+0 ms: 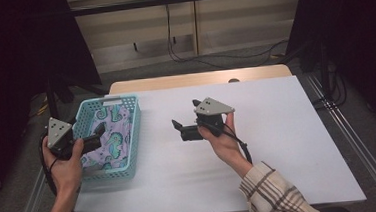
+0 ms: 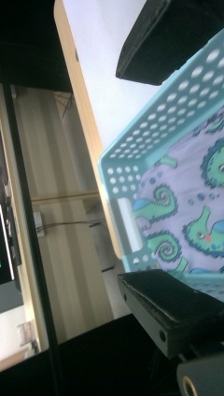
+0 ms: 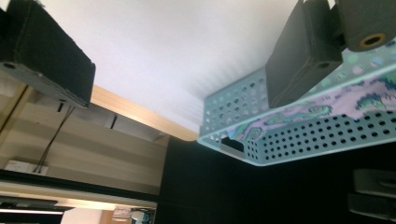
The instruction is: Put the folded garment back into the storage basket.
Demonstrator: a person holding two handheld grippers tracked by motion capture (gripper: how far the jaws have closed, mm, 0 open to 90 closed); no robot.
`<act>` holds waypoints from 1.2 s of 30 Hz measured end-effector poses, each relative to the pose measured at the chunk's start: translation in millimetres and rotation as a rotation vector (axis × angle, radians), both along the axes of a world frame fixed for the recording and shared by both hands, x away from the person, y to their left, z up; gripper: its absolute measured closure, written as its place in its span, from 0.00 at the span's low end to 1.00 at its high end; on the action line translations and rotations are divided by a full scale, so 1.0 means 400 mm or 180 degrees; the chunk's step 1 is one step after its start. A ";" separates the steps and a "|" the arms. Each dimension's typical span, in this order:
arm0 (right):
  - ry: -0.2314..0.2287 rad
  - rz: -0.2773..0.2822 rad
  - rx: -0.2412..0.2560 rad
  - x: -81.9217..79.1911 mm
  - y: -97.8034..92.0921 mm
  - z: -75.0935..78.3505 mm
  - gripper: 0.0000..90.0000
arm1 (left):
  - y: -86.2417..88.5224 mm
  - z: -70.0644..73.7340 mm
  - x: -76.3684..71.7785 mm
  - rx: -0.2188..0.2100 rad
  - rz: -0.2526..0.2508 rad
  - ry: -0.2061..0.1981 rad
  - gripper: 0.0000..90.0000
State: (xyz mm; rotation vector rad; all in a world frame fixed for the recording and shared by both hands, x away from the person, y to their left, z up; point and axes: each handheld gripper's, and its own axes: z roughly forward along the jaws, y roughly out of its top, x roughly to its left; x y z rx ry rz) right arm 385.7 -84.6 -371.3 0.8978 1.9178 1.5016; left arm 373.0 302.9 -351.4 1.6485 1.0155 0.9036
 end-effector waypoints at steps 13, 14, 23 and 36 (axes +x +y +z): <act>-0.0107 -0.0242 -0.0056 -0.053 -0.121 -0.002 0.09 | -0.037 -0.002 -0.099 0.0115 -0.0016 -0.0111 0.03; -0.0107 -0.0260 -0.0068 -0.062 -0.137 -0.003 0.09 | -0.045 -0.004 -0.110 0.0069 -0.0063 -0.0098 0.03; -0.0171 -0.0379 -0.0100 -0.100 -0.197 -0.002 0.09 | -0.061 -0.025 -0.134 -0.0171 -0.0138 -0.0091 0.03; -0.0132 -0.0638 -0.0119 -0.154 -0.292 -0.012 0.06 | -0.123 -0.023 -0.175 -0.0412 -0.0269 -0.0236 0.03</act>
